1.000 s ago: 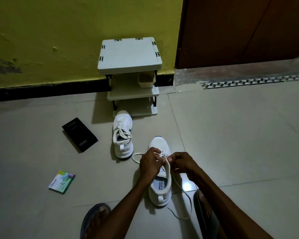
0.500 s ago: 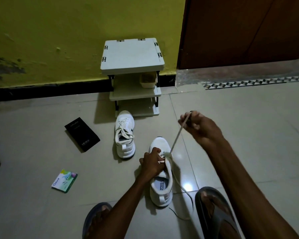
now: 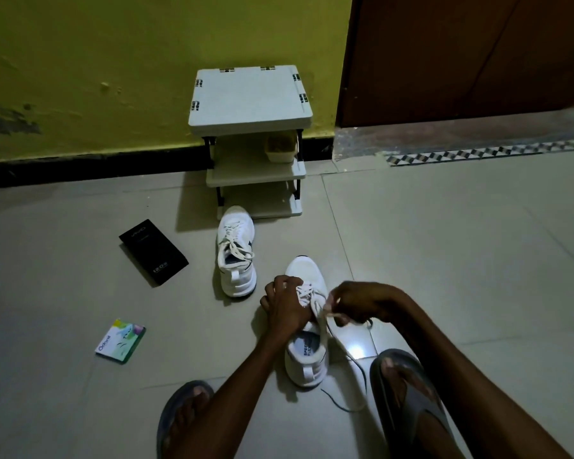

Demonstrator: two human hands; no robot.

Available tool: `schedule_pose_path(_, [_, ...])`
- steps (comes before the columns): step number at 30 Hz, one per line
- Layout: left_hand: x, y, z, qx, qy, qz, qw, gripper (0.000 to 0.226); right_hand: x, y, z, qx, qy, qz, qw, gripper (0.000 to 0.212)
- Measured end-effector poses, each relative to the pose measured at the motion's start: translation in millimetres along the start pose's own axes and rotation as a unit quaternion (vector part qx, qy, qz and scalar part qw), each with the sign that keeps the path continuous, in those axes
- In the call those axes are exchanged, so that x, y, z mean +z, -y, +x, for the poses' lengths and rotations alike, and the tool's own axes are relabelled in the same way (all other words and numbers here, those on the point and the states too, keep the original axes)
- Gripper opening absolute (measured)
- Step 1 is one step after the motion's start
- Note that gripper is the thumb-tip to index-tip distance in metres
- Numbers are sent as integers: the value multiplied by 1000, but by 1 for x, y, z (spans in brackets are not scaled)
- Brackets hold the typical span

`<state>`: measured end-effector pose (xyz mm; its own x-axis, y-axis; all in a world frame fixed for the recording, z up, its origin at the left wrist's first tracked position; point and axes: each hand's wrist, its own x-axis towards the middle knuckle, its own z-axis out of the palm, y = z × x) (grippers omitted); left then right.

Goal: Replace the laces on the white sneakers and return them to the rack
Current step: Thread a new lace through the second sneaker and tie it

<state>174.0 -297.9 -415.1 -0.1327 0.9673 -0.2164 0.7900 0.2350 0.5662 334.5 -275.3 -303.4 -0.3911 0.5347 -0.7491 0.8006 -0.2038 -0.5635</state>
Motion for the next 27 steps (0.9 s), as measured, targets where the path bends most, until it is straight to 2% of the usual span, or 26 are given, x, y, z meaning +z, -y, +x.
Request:
schedule_pose_path(1, [0, 0, -1, -7, -3, -14, 1000, 51, -4, 7, -6, -53, -36, 123, 990, 20])
schedule_pose_path(3, [2, -2, -3, -10, -15, -38, 999, 51, -20, 26, -24, -150, -72, 309, 936, 25])
schedule_pose_path(5, [3, -3, -8, 1, -26, -55, 998, 50, -37, 45, -44, -222, -65, 395, 889, 23])
schedule_pose_path(6, [2, -4, -11, 5, -30, -65, 997, 49, -43, 54, -55, -245, -68, 403, 879, 21])
schedule_pose_path(9, [-1, -5, -15, 6, -29, -89, 996, 51, -53, 63, -73, -256, -98, 347, 897, 24])
schedule_pose_path(11, [-4, -4, -16, 9, -11, -98, 995, 57, -53, 58, -70, -243, -117, 262, 926, 22])
schedule_pose_path(13, [-6, -3, -13, 6, 4, -100, 995, 55, -52, 45, -57, -186, -158, 126, 961, 17])
schedule_pose_path(15, [-8, -2, -9, -9, 22, -105, 994, 54, -49, 27, -40, -88, -174, -73, 978, 11])
schedule_pose_path(17, [-14, 0, -4, -17, 40, -102, 994, 52, -40, 4, -21, 25, -121, -263, 957, 21])
schedule_pose_path(19, [-22, 2, 1, -28, 52, -102, 993, 48, -23, -19, -1, 113, -42, -357, 926, 34])
schedule_pose_path(20, [-26, 2, 3, -37, 56, -101, 993, 46, -15, -28, 6, 140, -20, -383, 913, 32])
schedule_pose_path(22, [-31, 3, 5, -53, 60, -99, 992, 43, 0, -44, 16, 165, -53, -406, 897, 7])
schedule_pose_path(24, [-31, 4, 7, -63, 52, -97, 992, 38, 9, -57, 28, 176, -131, -382, 898, 22])
schedule_pose_path(27, [-29, 5, 8, -73, 33, -114, 990, 29, 12, -52, 46, 74, -265, -268, 923, 24])
